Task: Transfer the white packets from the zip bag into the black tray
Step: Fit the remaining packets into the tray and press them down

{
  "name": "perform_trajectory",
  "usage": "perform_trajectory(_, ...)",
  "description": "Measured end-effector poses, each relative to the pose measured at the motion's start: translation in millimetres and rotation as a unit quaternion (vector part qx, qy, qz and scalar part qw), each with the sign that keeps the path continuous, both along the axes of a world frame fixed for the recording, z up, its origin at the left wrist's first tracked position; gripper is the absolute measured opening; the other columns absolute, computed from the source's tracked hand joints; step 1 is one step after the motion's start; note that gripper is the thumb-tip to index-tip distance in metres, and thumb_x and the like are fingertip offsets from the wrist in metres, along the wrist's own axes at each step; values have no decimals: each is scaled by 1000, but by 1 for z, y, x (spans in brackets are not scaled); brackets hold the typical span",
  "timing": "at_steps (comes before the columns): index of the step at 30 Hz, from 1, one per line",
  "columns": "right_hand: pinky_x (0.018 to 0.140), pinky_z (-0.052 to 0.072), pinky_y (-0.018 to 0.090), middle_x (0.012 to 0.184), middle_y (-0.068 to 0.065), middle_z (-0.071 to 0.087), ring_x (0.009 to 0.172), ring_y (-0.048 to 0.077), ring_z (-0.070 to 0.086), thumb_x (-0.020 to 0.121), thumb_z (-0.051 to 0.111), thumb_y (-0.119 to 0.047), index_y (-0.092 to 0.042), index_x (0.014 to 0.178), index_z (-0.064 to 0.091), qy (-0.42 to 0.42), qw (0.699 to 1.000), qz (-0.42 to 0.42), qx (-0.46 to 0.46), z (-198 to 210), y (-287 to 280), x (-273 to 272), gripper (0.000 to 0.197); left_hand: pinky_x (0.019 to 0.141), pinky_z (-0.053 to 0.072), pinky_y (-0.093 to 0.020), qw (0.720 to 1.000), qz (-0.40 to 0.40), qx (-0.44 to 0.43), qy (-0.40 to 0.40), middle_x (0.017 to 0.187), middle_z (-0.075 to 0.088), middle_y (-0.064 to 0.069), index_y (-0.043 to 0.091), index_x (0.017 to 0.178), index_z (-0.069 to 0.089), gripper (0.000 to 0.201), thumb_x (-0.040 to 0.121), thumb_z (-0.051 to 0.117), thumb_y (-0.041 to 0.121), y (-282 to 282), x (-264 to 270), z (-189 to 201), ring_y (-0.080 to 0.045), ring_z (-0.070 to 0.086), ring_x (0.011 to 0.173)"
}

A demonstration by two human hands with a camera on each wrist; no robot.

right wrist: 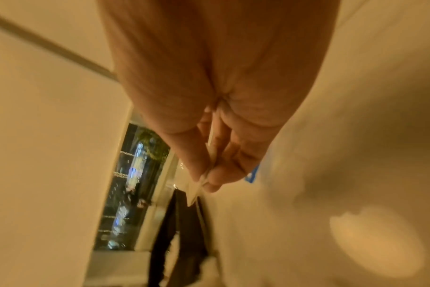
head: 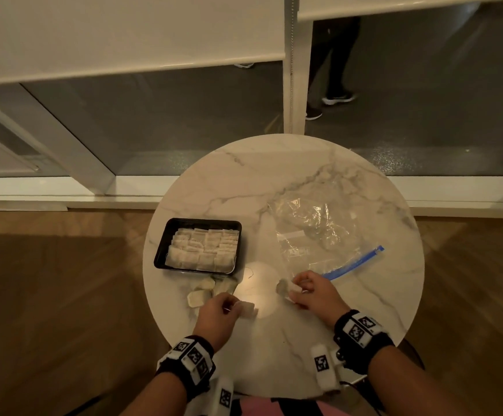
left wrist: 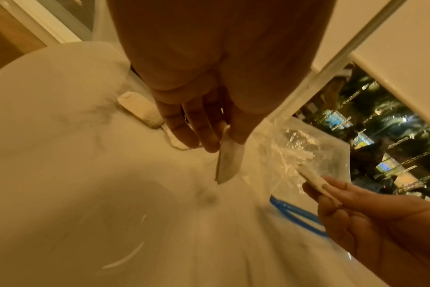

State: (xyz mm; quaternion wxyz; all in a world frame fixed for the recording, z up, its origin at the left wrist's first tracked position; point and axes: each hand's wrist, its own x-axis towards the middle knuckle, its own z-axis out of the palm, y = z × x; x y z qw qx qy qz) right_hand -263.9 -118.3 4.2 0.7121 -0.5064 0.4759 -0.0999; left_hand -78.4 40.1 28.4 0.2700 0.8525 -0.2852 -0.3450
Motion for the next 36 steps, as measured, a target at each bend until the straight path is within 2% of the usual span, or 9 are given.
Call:
perform_trajectory(4,73,52,32,106,21,68,82,24,61,87,66,7,-12,123,60,-168,971,-50,165,30,-3,6,41,75,54,-28,994,37,-54,87,87,73,2,17,87,71,17,88,74,33,-4,5,17,-14,66,81)
perform_trajectory(8,79,51,34,123,13,66,88,25,61,89,57,13,-18,126,64,-222,958,-18,181,49,-3,19,49,76,54,-24,984,44,-115,128,87,76,5,13,91,71,29,84,76,41,-17,8,46,-7,69,83)
perform_trajectory(13,80,53,36,127,5,61,86,23,67,88,62,9,-21,121,69,-193,976,4,102,62,1,33,45,66,57,-29,990,14,-120,68,88,72,2,23,92,72,4,93,68,24,-27,19,57,-16,69,74)
perform_trajectory(17,74,53,29,113,4,71,92,18,67,90,69,-16,-25,106,76,-139,989,-37,38,61,5,41,19,68,59,-30,994,-22,-104,14,82,72,4,25,90,75,4,90,72,22,-22,30,60,-14,67,69)
perform_trajectory(20,66,51,22,98,0,75,89,12,68,89,72,-21,-26,101,76,-86,994,-55,-50,55,6,43,14,73,56,-22,994,-38,-98,-21,85,72,10,28,95,74,5,90,72,25,-13,41,61,-3,67,77)
perform_trajectory(24,63,49,19,97,1,75,82,10,68,92,69,-20,-29,113,70,-67,994,-33,-78,49,4,49,24,71,46,-9,993,-61,-73,-70,88,71,13,29,93,72,8,93,69,21,0,68,62,2,64,83)
perform_trajectory(26,61,48,16,97,3,74,75,5,66,93,66,-17,-26,111,72,-59,993,-28,-98,50,3,55,20,69,43,-11,990,-70,-49,-110,89,68,12,27,93,69,9,95,65,19,3,88,63,-1,62,83)
perform_trajectory(31,65,53,25,90,5,73,76,13,68,90,70,-14,-19,95,73,-60,993,-42,-97,59,6,78,8,69,48,-34,979,-107,31,-173,86,64,3,25,90,54,15,101,50,15,-2,155,60,-16,59,77)
perform_trajectory(36,62,50,20,76,0,70,68,7,63,88,71,-10,-11,87,70,-41,990,-71,-118,65,7,102,1,64,37,-30,950,-177,113,-230,99,65,-2,21,108,55,16,101,44,12,-19,208,47,-17,52,78)
